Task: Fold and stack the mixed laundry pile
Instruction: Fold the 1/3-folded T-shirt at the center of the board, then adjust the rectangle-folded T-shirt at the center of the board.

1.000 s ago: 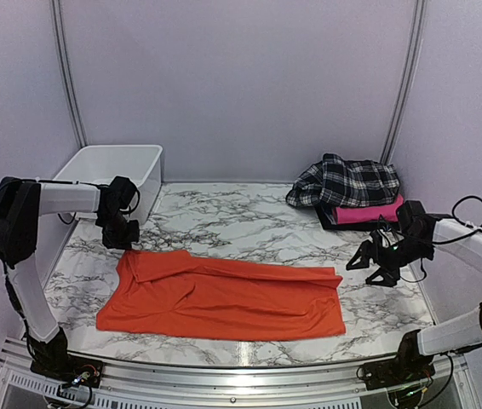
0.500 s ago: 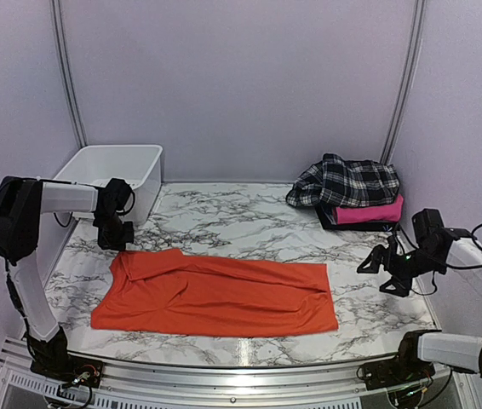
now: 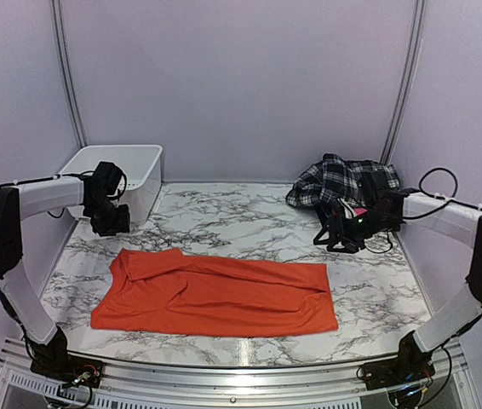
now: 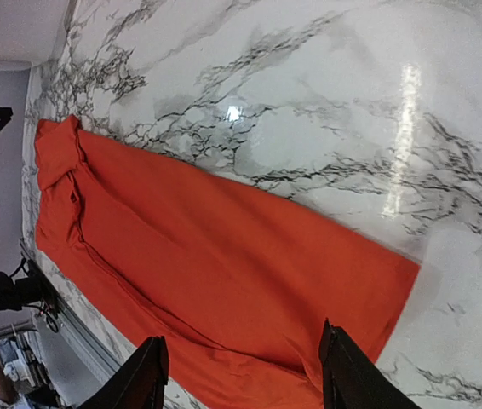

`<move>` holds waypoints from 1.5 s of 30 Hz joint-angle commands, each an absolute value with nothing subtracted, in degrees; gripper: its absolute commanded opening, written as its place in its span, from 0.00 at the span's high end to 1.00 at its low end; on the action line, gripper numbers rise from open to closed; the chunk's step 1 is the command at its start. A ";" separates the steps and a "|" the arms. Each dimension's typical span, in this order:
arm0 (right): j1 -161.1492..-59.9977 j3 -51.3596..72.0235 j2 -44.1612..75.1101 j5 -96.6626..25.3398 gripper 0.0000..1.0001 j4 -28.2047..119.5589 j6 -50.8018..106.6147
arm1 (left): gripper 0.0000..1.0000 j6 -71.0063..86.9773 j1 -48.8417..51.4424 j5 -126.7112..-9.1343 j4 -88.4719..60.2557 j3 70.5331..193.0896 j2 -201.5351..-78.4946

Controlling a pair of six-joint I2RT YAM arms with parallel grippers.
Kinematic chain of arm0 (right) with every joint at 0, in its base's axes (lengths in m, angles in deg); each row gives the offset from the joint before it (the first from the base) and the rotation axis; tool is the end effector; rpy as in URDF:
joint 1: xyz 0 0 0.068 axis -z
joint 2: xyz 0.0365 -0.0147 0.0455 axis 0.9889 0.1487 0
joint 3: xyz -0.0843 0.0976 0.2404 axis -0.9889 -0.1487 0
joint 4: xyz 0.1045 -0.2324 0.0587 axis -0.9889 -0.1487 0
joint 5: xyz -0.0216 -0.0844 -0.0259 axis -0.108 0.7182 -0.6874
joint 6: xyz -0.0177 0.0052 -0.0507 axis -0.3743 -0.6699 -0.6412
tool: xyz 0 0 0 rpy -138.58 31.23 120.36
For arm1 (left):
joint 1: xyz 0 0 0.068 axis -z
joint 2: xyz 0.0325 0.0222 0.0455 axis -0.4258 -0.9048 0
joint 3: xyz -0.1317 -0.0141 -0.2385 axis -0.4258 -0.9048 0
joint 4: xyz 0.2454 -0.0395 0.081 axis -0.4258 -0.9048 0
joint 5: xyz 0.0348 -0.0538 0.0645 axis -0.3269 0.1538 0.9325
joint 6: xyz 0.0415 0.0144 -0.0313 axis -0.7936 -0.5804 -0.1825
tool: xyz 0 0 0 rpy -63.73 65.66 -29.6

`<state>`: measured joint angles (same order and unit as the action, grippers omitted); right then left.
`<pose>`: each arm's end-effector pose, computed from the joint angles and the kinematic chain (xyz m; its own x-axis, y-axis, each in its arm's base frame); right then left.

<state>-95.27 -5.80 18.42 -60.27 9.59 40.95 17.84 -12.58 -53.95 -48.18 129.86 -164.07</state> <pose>0.2775 0.0878 0.2377 -0.9538 0.0611 -0.2941 -0.1357 0.7858 0.6034 0.3511 -0.0750 0.2107 -0.8585 -0.1803 -0.4801 -0.1537 0.9836 -0.0946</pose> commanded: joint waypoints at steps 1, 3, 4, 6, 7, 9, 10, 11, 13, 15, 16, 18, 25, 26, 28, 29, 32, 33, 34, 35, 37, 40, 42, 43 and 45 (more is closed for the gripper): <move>-101.94 -1.25 26.32 -61.43 0.45 13.73 38.53 | 0.54 16.89 -12.77 -63.02 -48.41 127.29 -159.65; -103.85 -0.07 29.84 -61.40 0.47 15.22 38.57 | 0.54 16.51 -11.63 -67.19 -46.83 125.12 -159.35; -104.54 0.38 31.48 -61.37 0.48 15.85 38.53 | 0.54 16.30 -10.82 -68.41 -45.96 124.25 -159.44; -105.33 1.06 34.47 -60.46 0.52 16.84 38.68 | 0.55 16.33 -9.31 -69.31 -44.62 123.08 -160.26; -105.43 1.28 35.84 -60.04 0.53 17.08 38.89 | 0.55 16.85 -8.96 -69.39 -44.16 122.69 -160.98; -105.35 1.80 38.63 -57.99 0.55 16.92 39.02 | 0.57 18.87 -8.89 -69.25 -43.07 121.90 -162.39; -105.29 1.85 39.71 -57.17 0.56 16.63 38.98 | 0.57 19.53 -8.86 -68.92 -42.57 121.61 -163.00; -105.08 1.55 40.52 -56.30 0.55 16.55 38.80 | 0.57 19.90 -8.93 -68.89 -42.18 121.51 -163.71; -104.02 0.18 42.07 -54.44 0.56 16.64 38.08 | 0.57 20.57 -8.89 -68.13 -41.99 121.92 -165.27; -101.66 -1.49 43.37 -53.50 0.57 16.90 36.98 | 0.57 20.71 -8.98 -67.49 -42.03 123.22 -166.86; -100.21 -2.16 43.82 -52.89 0.57 17.11 36.54 | 0.57 20.74 -9.01 -67.29 -42.07 123.88 -167.51; -97.69 -2.28 44.39 -52.09 0.57 17.01 35.13 | 0.57 20.70 -9.10 -67.13 -42.18 125.41 -168.71; -97.42 2.54 42.97 -57.83 0.55 14.90 31.17 | 0.56 17.69 -9.57 -69.32 -42.87 126.87 -166.87; -98.22 2.75 41.89 -58.88 0.53 14.70 30.80 | 0.55 17.12 -9.55 -69.64 -43.03 126.73 -166.37; -99.80 3.10 39.08 -59.09 0.50 14.52 30.62 | 0.55 16.27 -9.53 -69.07 -43.93 126.51 -165.70; -100.47 3.28 37.69 -58.76 0.48 14.39 30.79 | 0.55 15.99 -9.58 -68.66 -44.18 126.45 -165.49; -101.41 4.39 33.76 -54.66 0.38 12.82 32.07 | 0.54 15.61 -9.57 -68.65 -44.51 126.73 -165.31; -101.43 4.84 32.45 -52.17 0.35 12.27 32.67 | 0.54 15.51 -9.56 -69.20 -44.59 126.97 -165.21; -101.43 5.53 31.27 -48.74 0.32 11.59 33.50 | 0.53 15.44 -9.51 -69.63 -44.60 127.19 -165.14; -101.28 6.50 30.24 -45.36 0.30 10.81 34.09 | 0.53 15.47 -9.52 -69.63 -44.61 127.30 -165.04; -100.70 8.57 29.00 -38.85 0.24 8.95 35.30 | 0.52 15.11 -9.54 -68.69 -45.06 127.44 -164.90; -99.09 11.03 27.81 -30.43 0.16 7.20 36.58 | 0.51 14.68 -9.57 -67.09 -45.68 127.58 -165.01; -97.52 11.08 26.76 -30.54 0.12 8.52 36.95 | 0.51 14.40 -9.58 -67.68 -45.87 127.82 -165.21; -97.30 10.75 26.16 -31.80 0.10 10.66 36.51 | 0.51 14.26 -9.57 -68.51 -45.88 127.84 -165.14; -97.43 10.83 25.86 -35.94 0.13 14.96 35.95 | 0.52 14.08 -9.48 -70.01 -45.79 127.88 -165.07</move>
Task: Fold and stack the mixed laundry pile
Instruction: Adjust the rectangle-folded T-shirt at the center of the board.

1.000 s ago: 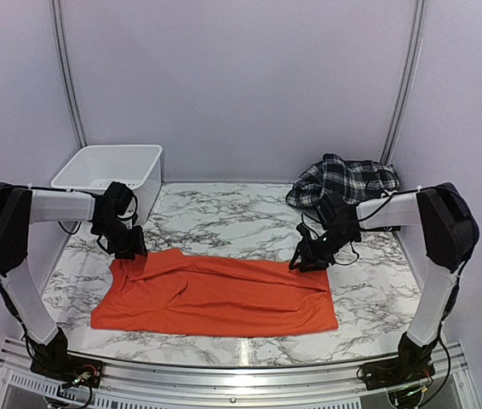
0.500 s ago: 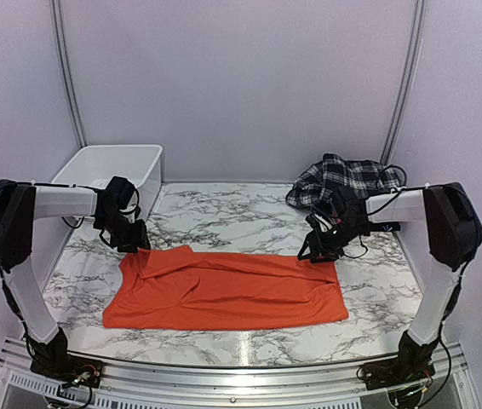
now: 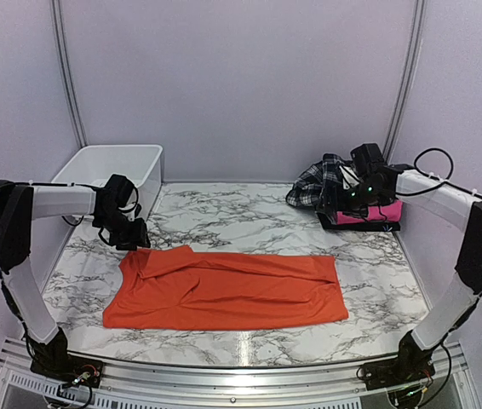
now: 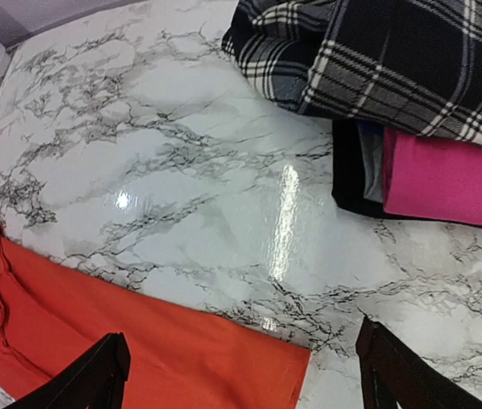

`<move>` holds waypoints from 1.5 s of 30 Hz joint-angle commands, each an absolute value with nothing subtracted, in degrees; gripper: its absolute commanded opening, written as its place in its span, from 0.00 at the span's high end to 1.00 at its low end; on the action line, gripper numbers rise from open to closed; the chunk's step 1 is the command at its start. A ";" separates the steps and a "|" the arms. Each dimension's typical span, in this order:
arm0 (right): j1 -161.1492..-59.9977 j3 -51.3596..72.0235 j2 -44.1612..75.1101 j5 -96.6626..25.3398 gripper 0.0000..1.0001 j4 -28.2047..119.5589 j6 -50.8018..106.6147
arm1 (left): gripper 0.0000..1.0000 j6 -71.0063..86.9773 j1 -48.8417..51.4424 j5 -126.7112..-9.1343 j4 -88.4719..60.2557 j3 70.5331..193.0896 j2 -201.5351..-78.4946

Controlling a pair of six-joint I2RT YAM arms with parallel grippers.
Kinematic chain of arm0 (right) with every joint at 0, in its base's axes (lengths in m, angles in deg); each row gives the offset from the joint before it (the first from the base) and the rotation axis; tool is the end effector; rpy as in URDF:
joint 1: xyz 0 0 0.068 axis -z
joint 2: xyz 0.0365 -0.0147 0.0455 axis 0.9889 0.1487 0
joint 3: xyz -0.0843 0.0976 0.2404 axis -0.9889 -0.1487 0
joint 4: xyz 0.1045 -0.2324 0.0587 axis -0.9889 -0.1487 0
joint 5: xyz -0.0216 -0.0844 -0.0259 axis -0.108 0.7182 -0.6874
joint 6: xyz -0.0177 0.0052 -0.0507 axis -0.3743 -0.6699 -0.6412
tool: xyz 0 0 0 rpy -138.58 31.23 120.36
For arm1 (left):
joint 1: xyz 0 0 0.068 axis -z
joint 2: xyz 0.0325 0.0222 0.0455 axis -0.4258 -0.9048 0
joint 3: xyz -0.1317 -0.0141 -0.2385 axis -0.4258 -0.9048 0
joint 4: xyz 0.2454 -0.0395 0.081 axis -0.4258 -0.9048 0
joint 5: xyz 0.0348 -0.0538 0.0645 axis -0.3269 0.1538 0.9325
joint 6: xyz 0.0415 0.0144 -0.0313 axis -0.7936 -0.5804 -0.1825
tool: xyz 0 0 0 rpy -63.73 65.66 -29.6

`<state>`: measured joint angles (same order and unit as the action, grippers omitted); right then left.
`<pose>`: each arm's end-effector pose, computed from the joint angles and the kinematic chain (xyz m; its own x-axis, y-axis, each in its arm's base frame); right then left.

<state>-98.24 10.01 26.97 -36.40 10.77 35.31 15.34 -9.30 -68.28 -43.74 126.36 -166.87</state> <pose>0.3333 0.1059 0.2748 -0.8299 0.0033 -0.5580 -0.1717 0.9499 0.2611 0.3444 -0.1037 0.1805 -0.9201 -0.0713 -0.3850 0.0398 0.9612 -0.2731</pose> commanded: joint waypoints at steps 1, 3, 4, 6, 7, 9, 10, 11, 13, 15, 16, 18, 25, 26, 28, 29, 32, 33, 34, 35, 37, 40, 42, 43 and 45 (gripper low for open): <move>-97.47 11.36 26.61 -39.13 0.15 17.11 36.52 | 0.53 14.00 -9.51 -70.65 -45.75 127.84 -165.00; -98.55 14.28 30.62 -46.49 0.20 19.68 37.41 | 0.54 13.81 -9.49 -71.36 -45.81 127.76 -165.18; -99.80 17.02 33.47 -48.72 0.23 19.99 37.37 | 0.56 13.79 -9.51 -71.62 -45.81 127.75 -165.38; -103.03 23.75 39.62 -52.11 0.27 19.79 36.67 | 0.58 14.11 -9.55 -71.71 -45.82 127.71 -165.77; -104.71 27.53 44.04 -53.66 0.29 19.36 36.40 | 0.59 14.30 -9.52 -71.69 -45.82 127.63 -165.91; -107.77 36.31 50.07 -56.54 0.31 18.95 36.53 | 0.59 14.80 -9.52 -71.35 -45.80 127.26 -165.95; -109.54 40.17 53.28 -57.89 0.33 18.45 36.70 | 0.60 15.10 -9.52 -70.52 -45.83 126.95 -165.86; -110.85 43.79 56.32 -58.66 0.34 17.88 37.00 | 0.60 15.41 -9.47 -69.89 -45.86 126.70 -165.67; -113.32 50.13 61.94 -61.00 0.36 17.56 37.45 | 0.60 16.09 -9.48 -69.48 -45.88 126.22 -165.35; -115.79 55.36 66.98 -63.10 0.38 17.58 38.53 | 0.60 16.76 -9.51 -69.34 -45.84 125.94 -165.37; -116.79 57.46 69.23 -63.99 0.39 17.76 39.21 | 0.60 17.21 -9.53 -69.32 -45.84 125.73 -165.27; -118.71 60.21 72.95 -65.38 0.41 19.13 40.95 | 0.60 17.82 -9.51 -69.44 -45.79 125.36 -165.20; -123.43 63.98 82.45 -69.97 0.47 27.48 48.63 | 0.60 18.93 -9.52 -69.69 -45.56 124.60 -165.05; -123.80 65.01 83.75 -70.14 0.47 27.61 49.20 | 0.60 18.97 -9.54 -69.62 -45.53 124.59 -164.99; -124.31 66.81 85.79 -70.04 0.47 27.42 50.11 | 0.59 18.95 -9.47 -69.52 -45.57 124.53 -164.84; -124.45 67.17 86.55 -69.77 0.47 27.41 50.50 | 0.59 19.03 -9.48 -69.49 -45.57 124.51 -164.69; -124.49 67.37 87.89 -68.70 0.47 27.66 51.18 | 0.59 19.30 -9.52 -69.47 -45.60 124.44 -164.25; -124.51 67.57 88.39 -68.72 0.47 27.83 51.42 | 0.59 19.34 -9.50 -69.47 -45.60 124.38 -164.22; -124.48 67.71 88.95 -69.21 0.48 28.25 51.86 | 0.59 19.27 -9.51 -69.36 -45.59 124.29 -164.21; -124.46 67.94 89.42 -69.78 0.49 28.85 52.39 | 0.59 19.19 -9.52 -69.35 -45.65 124.20 -164.15; -124.50 68.44 90.18 -71.29 0.51 30.37 53.58 | 0.59 19.15 -9.50 -69.18 -45.57 124.01 -164.14; -124.57 68.78 91.09 -74.30 0.56 33.79 56.48 | 0.59 19.14 -9.53 -68.76 -45.58 123.74 -163.94; -124.51 69.72 92.26 -75.67 0.58 34.26 57.61 | 0.59 19.17 -9.56 -68.57 -45.64 123.64 -163.77; -124.51 69.94 92.50 -75.81 0.59 34.10 57.80 | 0.59 19.17 -9.62 -68.49 -45.63 123.56 -163.61; -124.57 69.89 92.63 -75.35 0.59 32.79 57.62 | 0.59 19.15 -9.58 -68.35 -45.57 123.46 -163.42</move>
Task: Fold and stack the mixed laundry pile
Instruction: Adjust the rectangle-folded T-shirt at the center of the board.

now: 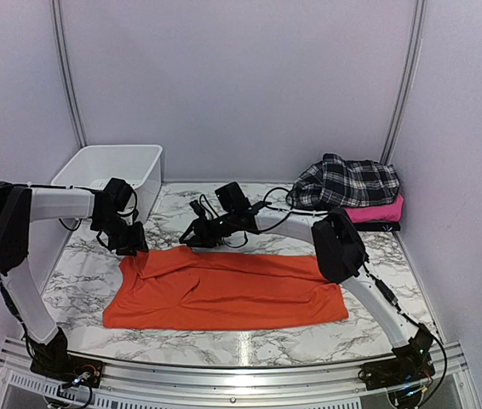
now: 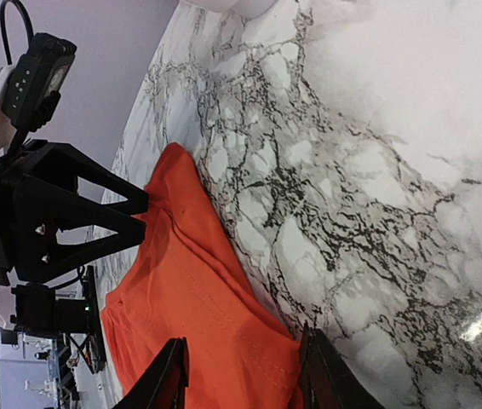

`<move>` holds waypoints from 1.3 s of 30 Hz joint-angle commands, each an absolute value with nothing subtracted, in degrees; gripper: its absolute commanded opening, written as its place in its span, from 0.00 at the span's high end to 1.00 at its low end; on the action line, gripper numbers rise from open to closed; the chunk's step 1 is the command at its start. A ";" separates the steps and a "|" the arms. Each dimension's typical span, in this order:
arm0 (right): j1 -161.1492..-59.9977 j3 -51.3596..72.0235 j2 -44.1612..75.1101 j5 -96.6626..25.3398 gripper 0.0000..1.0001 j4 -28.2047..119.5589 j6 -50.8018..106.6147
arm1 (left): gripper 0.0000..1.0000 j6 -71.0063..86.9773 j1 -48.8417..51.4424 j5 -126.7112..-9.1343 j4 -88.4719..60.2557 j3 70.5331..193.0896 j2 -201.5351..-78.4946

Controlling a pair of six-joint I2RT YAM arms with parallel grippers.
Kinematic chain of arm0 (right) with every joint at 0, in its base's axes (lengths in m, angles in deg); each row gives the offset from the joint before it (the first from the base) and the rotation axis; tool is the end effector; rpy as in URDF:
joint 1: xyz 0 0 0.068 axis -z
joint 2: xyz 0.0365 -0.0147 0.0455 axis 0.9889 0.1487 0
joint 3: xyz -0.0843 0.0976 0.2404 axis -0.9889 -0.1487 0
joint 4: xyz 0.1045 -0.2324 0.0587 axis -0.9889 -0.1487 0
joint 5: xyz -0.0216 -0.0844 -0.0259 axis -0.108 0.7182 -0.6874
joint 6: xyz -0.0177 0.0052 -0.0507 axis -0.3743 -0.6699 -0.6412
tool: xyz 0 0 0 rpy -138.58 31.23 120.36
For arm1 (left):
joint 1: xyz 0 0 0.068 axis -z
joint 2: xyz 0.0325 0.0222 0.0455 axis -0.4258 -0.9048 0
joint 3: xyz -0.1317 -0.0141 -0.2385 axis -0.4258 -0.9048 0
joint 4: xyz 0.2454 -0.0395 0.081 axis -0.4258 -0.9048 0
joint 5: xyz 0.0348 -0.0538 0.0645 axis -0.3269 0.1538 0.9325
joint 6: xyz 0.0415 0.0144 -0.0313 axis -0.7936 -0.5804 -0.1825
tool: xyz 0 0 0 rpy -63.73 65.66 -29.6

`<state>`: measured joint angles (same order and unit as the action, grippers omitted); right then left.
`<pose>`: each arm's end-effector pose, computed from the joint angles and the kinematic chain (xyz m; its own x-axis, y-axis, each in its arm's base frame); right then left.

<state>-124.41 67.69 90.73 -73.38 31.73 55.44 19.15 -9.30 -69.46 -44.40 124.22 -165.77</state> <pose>0.4135 0.4197 0.1167 -0.8731 -0.2715 -0.4051 -0.4811 0.3447 0.8060 0.3349 -0.1017 0.1760 -0.9337 -0.1300 -0.3336 -0.0230 0.9516 -0.3066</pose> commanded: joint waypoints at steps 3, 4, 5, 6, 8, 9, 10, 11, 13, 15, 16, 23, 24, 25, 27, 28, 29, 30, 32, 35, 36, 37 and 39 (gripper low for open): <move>-124.63 70.02 92.60 -72.41 0.56 29.26 55.92 | 0.59 19.23 -9.63 -68.20 -45.61 123.30 -163.31; -124.68 70.05 92.56 -71.61 0.56 28.37 55.54 | 0.59 19.28 -9.66 -68.23 -45.57 123.21 -163.39; -124.61 70.05 92.59 -71.46 0.56 28.04 55.36 | 0.59 19.33 -9.58 -68.27 -45.58 123.15 -163.40; -124.68 70.07 92.66 -71.17 0.56 27.72 55.46 | 0.59 19.29 -9.63 -68.27 -45.58 123.11 -163.52; -124.63 70.53 92.72 -69.16 0.49 25.72 55.28 | 0.58 19.21 -9.59 -68.22 -45.61 123.09 -163.54; -124.59 70.71 92.59 -68.25 0.46 25.04 55.06 | 0.58 19.17 -9.65 -68.21 -45.58 123.10 -163.43; -124.57 71.10 92.59 -67.02 0.43 23.82 54.95 | 0.58 19.13 -9.65 -68.15 -45.64 123.10 -163.40; -124.53 71.67 92.57 -65.52 0.42 22.49 54.71 | 0.58 19.16 -9.64 -68.09 -45.62 123.14 -163.37; -124.49 72.64 92.46 -63.55 0.40 20.09 53.90 | 0.58 19.25 -9.64 -68.10 -45.62 123.23 -163.31; -124.43 72.53 92.37 -63.47 0.43 19.47 53.53 | 0.58 19.33 -9.58 -68.16 -45.59 123.27 -163.40; -124.48 72.47 92.46 -64.25 0.46 19.40 53.71 | 0.58 19.30 -9.70 -68.10 -45.57 123.34 -163.44; -125.06 71.40 93.15 -70.61 0.60 21.70 54.78 | 0.58 19.39 -9.60 -68.13 -45.40 123.45 -163.83; -125.13 71.25 93.16 -71.93 0.60 22.59 55.17 | 0.58 19.43 -9.64 -68.13 -45.38 123.45 -163.92; -125.18 71.21 93.27 -73.10 0.61 23.51 55.73 | 0.58 19.43 -9.67 -68.17 -45.32 123.45 -164.00; -125.33 71.20 93.29 -74.98 0.62 25.34 56.90 | 0.58 19.67 -9.67 -68.18 -45.21 123.45 -164.10; -125.37 71.31 93.30 -75.62 0.62 26.02 57.23 | 0.58 19.72 -9.64 -68.18 -45.14 123.35 -164.07; -125.32 71.40 93.29 -76.40 0.63 26.70 57.71 | 0.58 19.71 -9.62 -68.19 -45.12 123.36 -164.04; -125.32 71.45 93.29 -77.09 0.64 27.40 58.14 | 0.58 19.76 -9.63 -68.26 -45.02 123.36 -164.09; -125.43 71.61 93.09 -77.60 0.68 27.98 58.42 | 0.58 19.74 -9.65 -68.27 -44.99 123.43 -164.10; -125.50 71.48 92.50 -77.65 0.77 28.50 57.84 | 0.58 19.86 -9.64 -68.27 -44.78 123.54 -164.10; -125.50 71.47 92.34 -77.83 0.81 28.97 57.79 | 0.58 19.82 -9.64 -68.27 -44.68 123.54 -164.10; -125.54 71.46 92.26 -78.03 0.85 29.19 57.75 | 0.58 19.84 -9.66 -68.36 -44.68 123.58 -164.07; -125.50 71.44 91.97 -78.32 0.99 29.47 57.54 | 0.58 19.83 -9.66 -68.34 -44.61 123.54 -163.82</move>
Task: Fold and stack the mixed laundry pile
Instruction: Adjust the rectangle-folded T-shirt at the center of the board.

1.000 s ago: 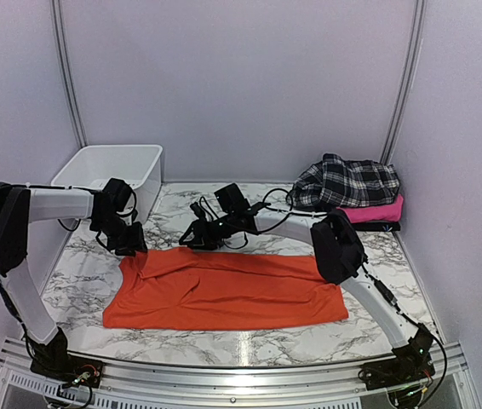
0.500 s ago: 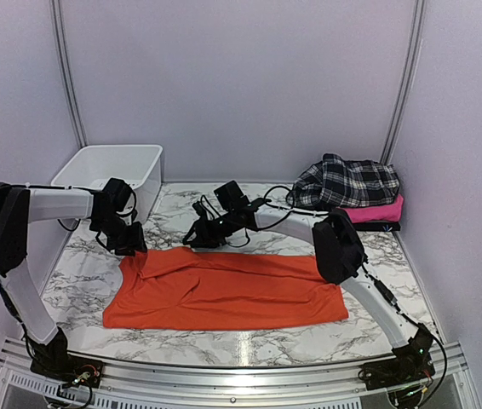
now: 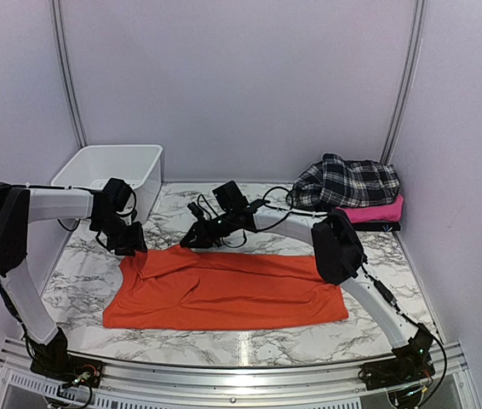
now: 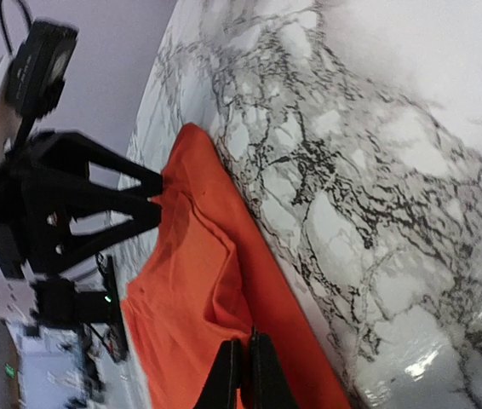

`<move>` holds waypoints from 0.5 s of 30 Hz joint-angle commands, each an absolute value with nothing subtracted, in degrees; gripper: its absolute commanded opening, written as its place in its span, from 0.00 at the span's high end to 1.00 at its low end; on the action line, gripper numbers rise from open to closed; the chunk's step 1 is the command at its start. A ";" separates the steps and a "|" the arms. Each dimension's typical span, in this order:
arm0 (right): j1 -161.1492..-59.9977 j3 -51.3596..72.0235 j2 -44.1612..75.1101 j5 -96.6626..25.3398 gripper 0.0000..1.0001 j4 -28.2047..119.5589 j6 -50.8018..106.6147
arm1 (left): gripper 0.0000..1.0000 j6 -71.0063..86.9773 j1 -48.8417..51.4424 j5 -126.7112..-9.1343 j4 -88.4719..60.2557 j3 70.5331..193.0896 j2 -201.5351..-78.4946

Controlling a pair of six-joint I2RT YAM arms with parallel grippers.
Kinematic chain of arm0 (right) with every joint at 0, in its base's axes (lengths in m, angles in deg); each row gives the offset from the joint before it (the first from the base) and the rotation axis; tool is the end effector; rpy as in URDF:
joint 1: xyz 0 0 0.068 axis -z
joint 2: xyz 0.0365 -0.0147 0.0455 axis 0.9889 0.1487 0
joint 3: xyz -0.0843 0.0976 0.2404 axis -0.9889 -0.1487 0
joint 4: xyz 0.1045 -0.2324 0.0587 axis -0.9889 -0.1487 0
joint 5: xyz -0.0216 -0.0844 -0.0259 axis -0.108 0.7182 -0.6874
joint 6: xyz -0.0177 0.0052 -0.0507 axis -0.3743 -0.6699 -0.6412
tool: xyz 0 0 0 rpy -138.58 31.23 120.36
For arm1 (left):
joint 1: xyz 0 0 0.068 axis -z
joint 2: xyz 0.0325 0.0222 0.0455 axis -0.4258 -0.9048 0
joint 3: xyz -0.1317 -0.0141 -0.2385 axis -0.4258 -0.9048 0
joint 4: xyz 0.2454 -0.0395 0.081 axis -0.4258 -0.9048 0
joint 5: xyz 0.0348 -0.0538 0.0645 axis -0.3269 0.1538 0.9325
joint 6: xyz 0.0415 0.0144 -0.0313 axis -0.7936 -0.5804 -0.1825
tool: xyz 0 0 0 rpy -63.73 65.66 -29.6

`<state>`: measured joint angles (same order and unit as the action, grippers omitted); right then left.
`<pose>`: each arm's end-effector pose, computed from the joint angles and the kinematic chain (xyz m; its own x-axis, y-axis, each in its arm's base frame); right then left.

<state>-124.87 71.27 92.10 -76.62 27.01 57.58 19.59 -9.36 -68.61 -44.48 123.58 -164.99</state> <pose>0.4092 0.4240 0.1181 -0.8954 -0.3061 -0.3232 -0.4192 0.3354 0.8437 0.3321 -0.1000 0.1772 -0.9309 -0.1400 -0.3373 -0.0358 0.9541 -0.2973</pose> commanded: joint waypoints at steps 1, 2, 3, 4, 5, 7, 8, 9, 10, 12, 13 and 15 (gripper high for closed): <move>-125.48 71.33 91.75 -78.31 1.00 29.43 57.34 | 0.58 19.82 -9.66 -68.26 -44.60 123.46 -163.66; -125.48 71.10 91.48 -78.37 1.00 29.48 57.10 | 0.58 19.82 -9.75 -68.09 -44.45 123.34 -163.38; -125.56 70.81 91.13 -78.41 1.00 29.61 56.79 | 0.58 19.93 -9.83 -67.89 -44.32 123.17 -162.96; -125.57 70.25 90.72 -78.43 1.00 29.92 56.59 | 0.57 19.91 -9.94 -67.70 -44.07 122.97 -162.60; -125.61 69.53 90.17 -78.53 1.00 30.44 56.31 | 0.57 20.01 -10.21 -67.63 -43.89 122.66 -162.11; -125.64 68.34 89.14 -79.06 1.00 31.25 55.89 | 0.55 20.09 -10.77 -67.74 -43.11 122.14 -161.11; -125.75 67.91 88.68 -79.65 1.00 31.51 55.57 | 0.54 20.17 -11.09 -67.91 -42.82 121.82 -160.80; -125.82 67.38 88.22 -80.01 1.00 31.58 55.05 | 0.54 20.15 -11.53 -68.26 -42.57 121.64 -160.57; -125.97 66.76 87.67 -80.50 1.00 31.64 54.49 | 0.54 20.27 -11.79 -68.75 -42.30 121.50 -160.51; -126.24 64.95 86.41 -81.23 1.00 31.99 53.46 | 0.54 20.42 -12.14 -69.88 -41.72 121.28 -160.82; -126.46 63.78 85.69 -81.40 1.00 32.10 52.91 | 0.54 20.40 -12.18 -70.54 -41.44 121.26 -161.12; -126.62 61.47 84.44 -81.44 1.00 31.92 52.02 | 0.55 20.31 -12.19 -71.95 -40.71 121.09 -161.42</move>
